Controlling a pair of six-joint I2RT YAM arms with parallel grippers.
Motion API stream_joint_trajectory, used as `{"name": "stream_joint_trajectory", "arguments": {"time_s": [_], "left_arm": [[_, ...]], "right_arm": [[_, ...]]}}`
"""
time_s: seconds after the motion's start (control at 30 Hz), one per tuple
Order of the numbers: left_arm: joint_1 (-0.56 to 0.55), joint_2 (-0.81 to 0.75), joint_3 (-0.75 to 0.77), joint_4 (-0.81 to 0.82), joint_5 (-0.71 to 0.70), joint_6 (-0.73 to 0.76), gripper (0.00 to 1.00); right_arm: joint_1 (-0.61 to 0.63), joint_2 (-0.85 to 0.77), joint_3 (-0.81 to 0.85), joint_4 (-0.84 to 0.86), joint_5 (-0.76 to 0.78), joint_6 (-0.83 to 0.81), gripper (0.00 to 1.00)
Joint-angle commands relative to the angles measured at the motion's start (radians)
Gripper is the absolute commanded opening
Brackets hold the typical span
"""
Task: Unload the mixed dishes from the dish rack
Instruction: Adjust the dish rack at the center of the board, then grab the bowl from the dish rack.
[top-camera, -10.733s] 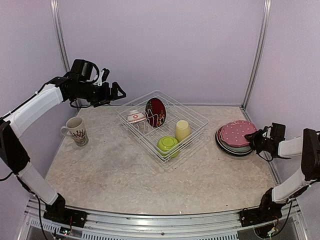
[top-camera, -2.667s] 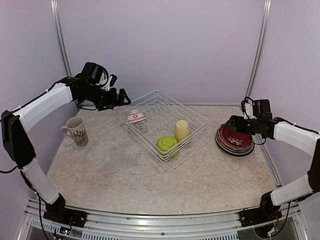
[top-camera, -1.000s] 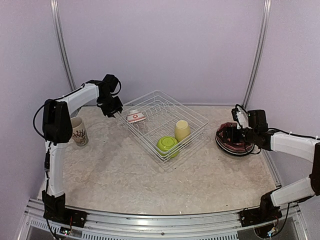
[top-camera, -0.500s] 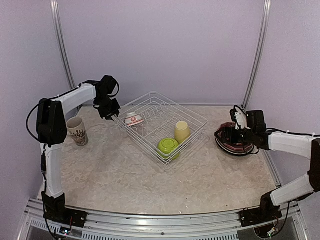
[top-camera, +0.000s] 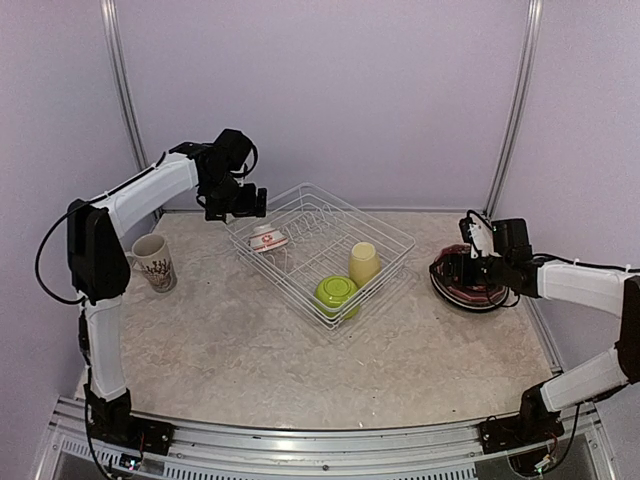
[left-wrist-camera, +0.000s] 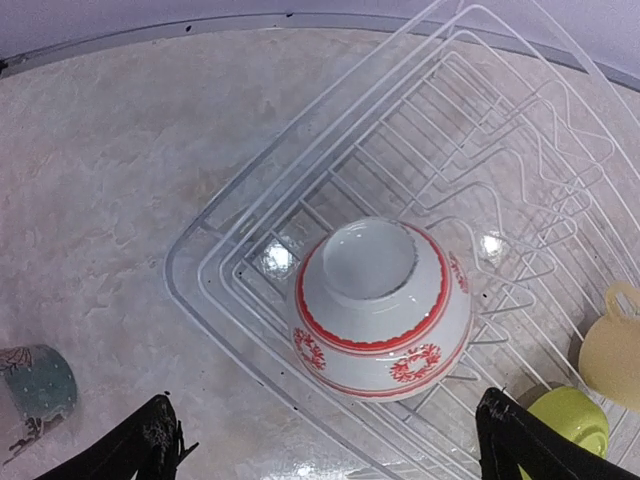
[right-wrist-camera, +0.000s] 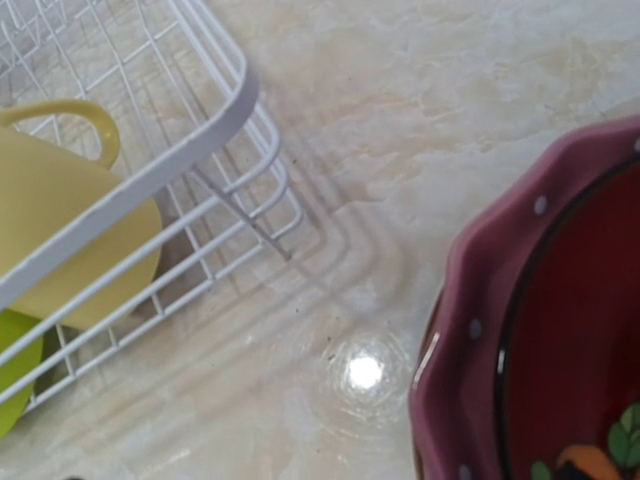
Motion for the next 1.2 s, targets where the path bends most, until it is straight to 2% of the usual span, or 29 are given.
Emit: {"name": "stream_joint_trajectory", "arguments": {"time_s": [0.0,0.23,0.43,0.73,1.17], "left_arm": [[-0.021,0.035,0.09,0.02,0.052,0.235,0.99],[-0.057,0.124,0.15,0.044,0.093,0.486,0.99],[-0.059,0.201,0.209,0.022,0.096,0.626,0.99],[-0.069,0.294,0.265,-0.005,0.04,0.684,0.99],[-0.078,0.332,0.256,-0.028,-0.01,0.72,0.99]], "right_arm": [[0.011,-0.034,0.028,-0.072,0.023,-0.022,1.0],[0.014,-0.058,0.01,-0.089,0.03,0.0,1.0],[0.018,-0.047,0.039,-0.124,0.049,0.007,1.0],[0.026,-0.047,0.073,-0.153,0.069,0.024,1.0],[0.038,-0.033,0.062,-0.131,0.06,0.04,1.0]]}}
